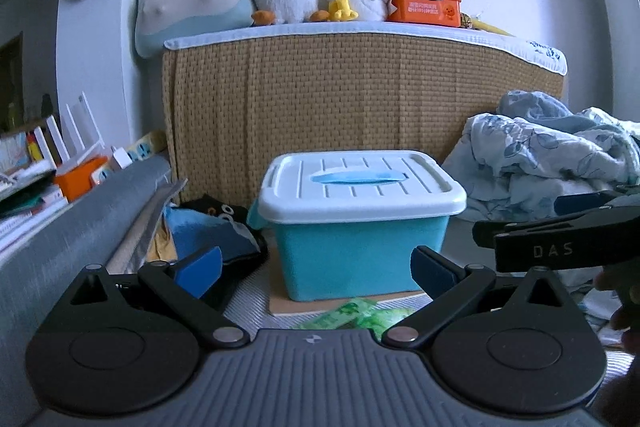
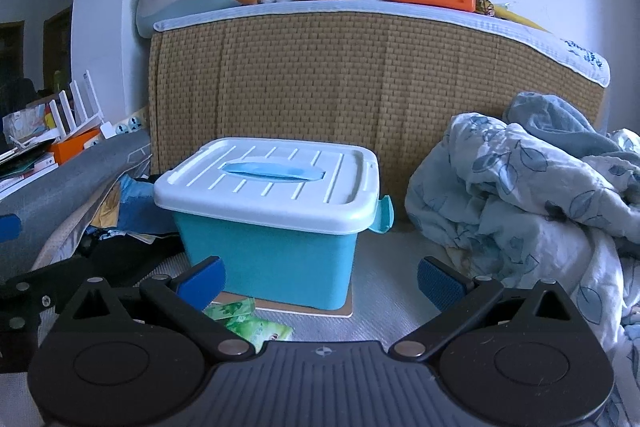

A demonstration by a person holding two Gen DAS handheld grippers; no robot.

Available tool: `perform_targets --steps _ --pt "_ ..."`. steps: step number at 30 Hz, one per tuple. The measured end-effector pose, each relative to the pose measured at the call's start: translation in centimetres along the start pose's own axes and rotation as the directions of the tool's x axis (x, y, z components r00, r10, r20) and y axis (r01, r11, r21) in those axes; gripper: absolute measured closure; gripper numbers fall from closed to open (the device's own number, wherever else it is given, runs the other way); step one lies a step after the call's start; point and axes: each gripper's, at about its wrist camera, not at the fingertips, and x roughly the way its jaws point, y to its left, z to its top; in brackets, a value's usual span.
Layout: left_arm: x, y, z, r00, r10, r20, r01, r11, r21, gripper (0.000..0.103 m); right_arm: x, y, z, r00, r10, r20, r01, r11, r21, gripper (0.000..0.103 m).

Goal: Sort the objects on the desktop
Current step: 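Withdraw both tools back from the lidded bin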

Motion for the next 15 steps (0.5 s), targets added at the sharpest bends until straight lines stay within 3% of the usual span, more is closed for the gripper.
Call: perform_targets --steps 6,15 --pt "-0.9 0.3 -0.3 1.000 -0.007 -0.023 0.007 1.000 -0.020 0.000 -1.4 0.2 -0.5 1.000 -0.005 0.000 0.005 1.000 -0.018 0.000" --pt "-2.5 0.7 -0.7 0.995 0.060 -0.077 -0.065 0.996 -0.068 0.000 -3.7 0.3 -1.2 1.000 -0.010 0.012 0.010 1.000 -0.026 0.000"
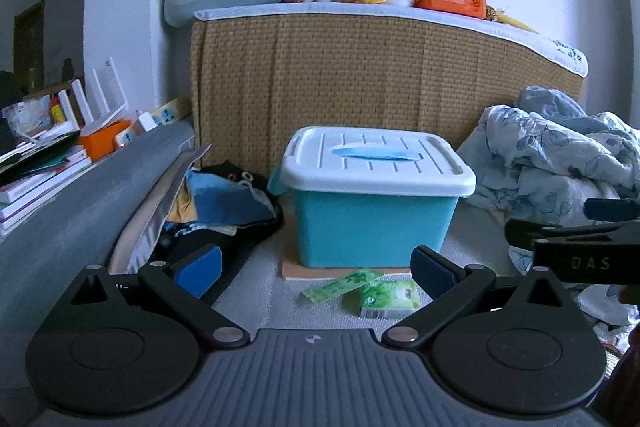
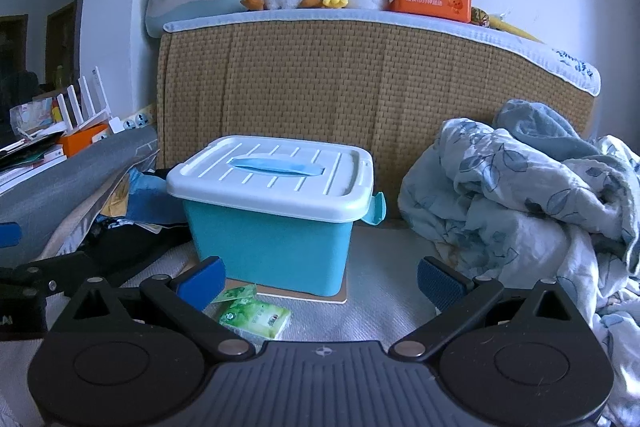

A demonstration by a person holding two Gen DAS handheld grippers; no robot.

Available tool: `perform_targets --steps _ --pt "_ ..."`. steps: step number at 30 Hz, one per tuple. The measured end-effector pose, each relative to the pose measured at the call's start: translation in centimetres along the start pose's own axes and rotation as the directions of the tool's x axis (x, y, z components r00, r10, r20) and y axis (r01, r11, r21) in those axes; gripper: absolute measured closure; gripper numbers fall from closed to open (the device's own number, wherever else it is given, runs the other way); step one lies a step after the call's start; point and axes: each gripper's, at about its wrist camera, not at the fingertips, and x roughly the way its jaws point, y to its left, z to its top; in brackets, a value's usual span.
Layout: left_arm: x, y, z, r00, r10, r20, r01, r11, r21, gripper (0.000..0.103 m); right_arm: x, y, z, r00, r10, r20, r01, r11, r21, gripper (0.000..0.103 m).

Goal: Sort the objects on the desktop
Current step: 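Withdraw both tools back from the lidded bin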

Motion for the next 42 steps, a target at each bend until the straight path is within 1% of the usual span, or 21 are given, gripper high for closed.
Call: perform_targets --steps 6,10,12,17,20,25,29,33,35,39,42 --pt "-1.7 -0.3 -0.1 1.000 0.002 -0.004 -0.002 1.000 0.007 0.000 -2.4 0.0 -0.5 1.000 -0.003 0.020 0.003 1.000 0.007 0.000" --pt "-3.0 -1.1 0.1 0.999 0.032 0.008 -0.033 0.999 0.032 0.000 -4.1 -0.1 -1.0 0.999 -0.001 0.034 0.000 1.000 0.027 0.000" --pt "-3.9 -1.4 0.1 1.000 0.018 0.018 -0.019 0.999 0.042 0.000 -4.6 0.0 -1.1 0.999 -0.005 0.043 0.004 1.000 0.017 0.000" --pt "-5.7 -1.5 0.2 1.000 -0.002 -0.002 0.002 1.000 0.020 0.000 -6.3 0.2 -1.4 0.998 -0.010 0.063 0.009 1.000 0.006 0.000" --pt "-6.7 -1.5 -0.2 1.000 0.013 -0.026 -0.012 1.000 0.029 0.000 -7.5 0.3 -1.6 0.997 -0.019 0.080 0.019 1.000 0.003 0.000" --pt "-8.8 -0.9 -1.1 1.000 0.007 -0.024 -0.006 0.999 0.031 0.000 -9.6 0.3 -1.8 0.993 -0.025 0.111 0.020 0.999 0.044 0.000" --pt "-10.4 -0.1 -1.8 1.000 -0.001 -0.021 0.001 0.999 0.032 0.000 -10.6 1.2 -2.0 0.993 -0.051 0.103 0.048 0.999 0.025 0.000" --pt "-11.4 0.9 -2.4 0.999 -0.012 -0.034 0.012 1.000 0.008 0.000 -11.8 2.3 -2.4 0.994 -0.066 0.091 0.065 0.998 0.020 0.000" --pt "-12.0 1.2 -2.6 0.999 -0.015 -0.043 0.015 1.000 0.000 0.000 -12.5 2.5 -2.4 0.994 -0.062 0.085 0.059 0.998 0.036 0.000" --pt "-13.6 1.7 -2.8 0.999 -0.018 -0.037 0.017 1.000 -0.012 0.000 -13.9 2.8 -2.8 0.997 -0.058 0.058 0.053 0.995 0.088 0.000" --pt "-14.9 2.1 -2.8 0.999 -0.027 -0.040 0.026 0.999 -0.027 0.000 -15.5 3.0 -2.8 0.994 -0.079 0.076 0.071 0.992 0.105 0.000"
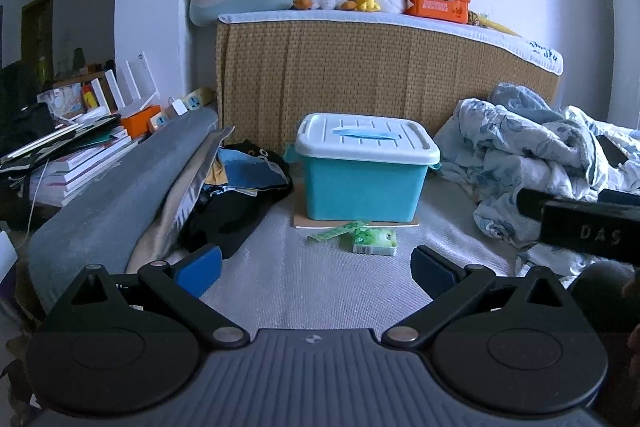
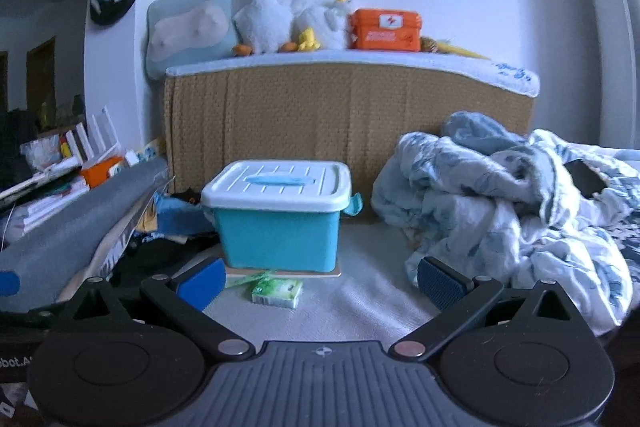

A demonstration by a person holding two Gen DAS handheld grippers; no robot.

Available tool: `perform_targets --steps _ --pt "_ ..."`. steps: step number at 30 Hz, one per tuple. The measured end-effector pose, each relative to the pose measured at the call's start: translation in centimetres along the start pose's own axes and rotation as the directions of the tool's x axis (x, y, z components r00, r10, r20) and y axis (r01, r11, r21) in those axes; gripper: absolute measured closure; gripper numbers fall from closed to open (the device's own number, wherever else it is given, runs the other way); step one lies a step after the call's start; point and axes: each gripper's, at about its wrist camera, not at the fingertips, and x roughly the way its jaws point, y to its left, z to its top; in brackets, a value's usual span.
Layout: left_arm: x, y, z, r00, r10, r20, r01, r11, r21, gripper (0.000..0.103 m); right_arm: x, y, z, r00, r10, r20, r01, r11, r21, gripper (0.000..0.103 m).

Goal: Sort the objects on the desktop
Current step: 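Withdraw both tools back from the lidded bin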

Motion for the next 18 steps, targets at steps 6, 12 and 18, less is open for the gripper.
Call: perform_targets --steps 6,12,18 --pt "-3.1 1.2 -0.5 1.000 -0.004 -0.023 0.003 0.998 -0.055 0.000 -3.0 0.0 0.2 0.999 0.009 -0.041 -0.009 1.000 0.019 0.000" --pt "-5.6 1.7 -1.3 1.000 0.019 -0.019 -0.019 0.999 -0.050 0.000 -6.2 1.2 -0.2 1.000 -0.015 -0.003 0.015 0.995 -0.101 0.000" --pt "-7.2 1.0 -1.9 1.000 0.017 0.010 -0.017 1.000 -0.023 0.000 -7.7 0.6 -0.7 0.998 -0.066 -0.003 0.066 0.992 -0.104 0.000"
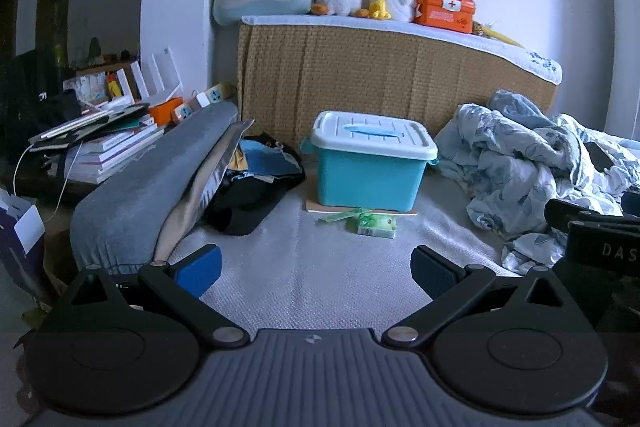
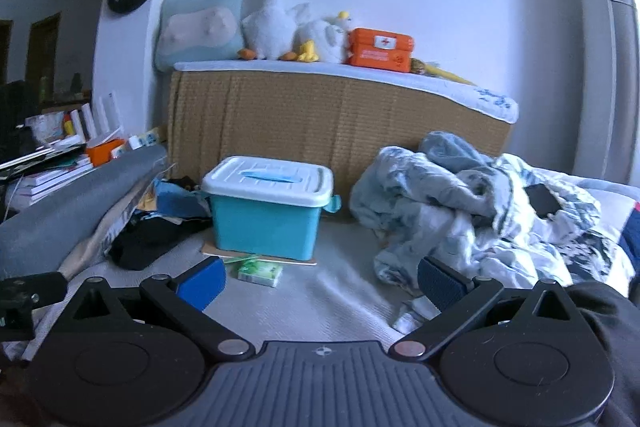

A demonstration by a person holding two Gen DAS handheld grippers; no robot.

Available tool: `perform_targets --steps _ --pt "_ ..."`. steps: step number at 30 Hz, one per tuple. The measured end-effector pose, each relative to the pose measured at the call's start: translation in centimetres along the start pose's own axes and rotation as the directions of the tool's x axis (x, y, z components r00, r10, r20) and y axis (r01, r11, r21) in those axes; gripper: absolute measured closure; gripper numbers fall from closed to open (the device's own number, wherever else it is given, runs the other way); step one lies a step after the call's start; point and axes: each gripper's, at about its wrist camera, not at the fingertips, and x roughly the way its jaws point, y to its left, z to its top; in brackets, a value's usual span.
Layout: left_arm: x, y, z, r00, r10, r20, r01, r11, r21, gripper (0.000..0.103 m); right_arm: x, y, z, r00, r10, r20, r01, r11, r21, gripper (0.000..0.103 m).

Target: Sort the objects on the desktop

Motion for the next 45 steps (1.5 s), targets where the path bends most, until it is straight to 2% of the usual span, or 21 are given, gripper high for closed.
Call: perform_targets --steps 3,6,14,20,30,45 --pt "-0.5 -0.7 -0.1 1.000 -0.015 0.024 0.015 1.000 0.019 0.000 -0.2 0.0 -0.5 0.999 -0.034 -0.024 0.034 0.999 0.009 0.000" --pt "-0.7 -1.4 -0.2 0.999 -0.038 0.028 0.037 0.999 0.037 0.000 0.0 -0.2 -0.7 0.999 0.000 -0.042 0.001 1.000 0.027 0.000" --pt "-0.7 -1.7 -0.8 0.998 -0.055 0.008 0.054 0.998 0.037 0.000 -0.2 0.4 -0.9 0.998 -0.004 -0.060 0.005 1.000 0.012 0.000" --pt "-0.8 -2.0 -1.1 0.998 -0.060 0.012 0.059 0.997 0.048 0.000 -0.5 0.2 -1.0 0.998 0.002 -0.060 0.000 0.999 0.036 0.000" --pt "-0.2 -1.4 -1.3 0.998 -0.055 -0.011 0.055 0.998 0.023 0.000 -0.3 0.4 -1.4 0.999 0.001 -0.053 0.000 1.000 0.011 0.000" --pt "0.0 -2.0 -1.8 0.997 -0.080 -0.019 0.081 0.996 0.039 0.000 -0.6 -0.1 -2.1 0.999 -0.012 -0.045 0.012 1.000 -0.002 0.000"
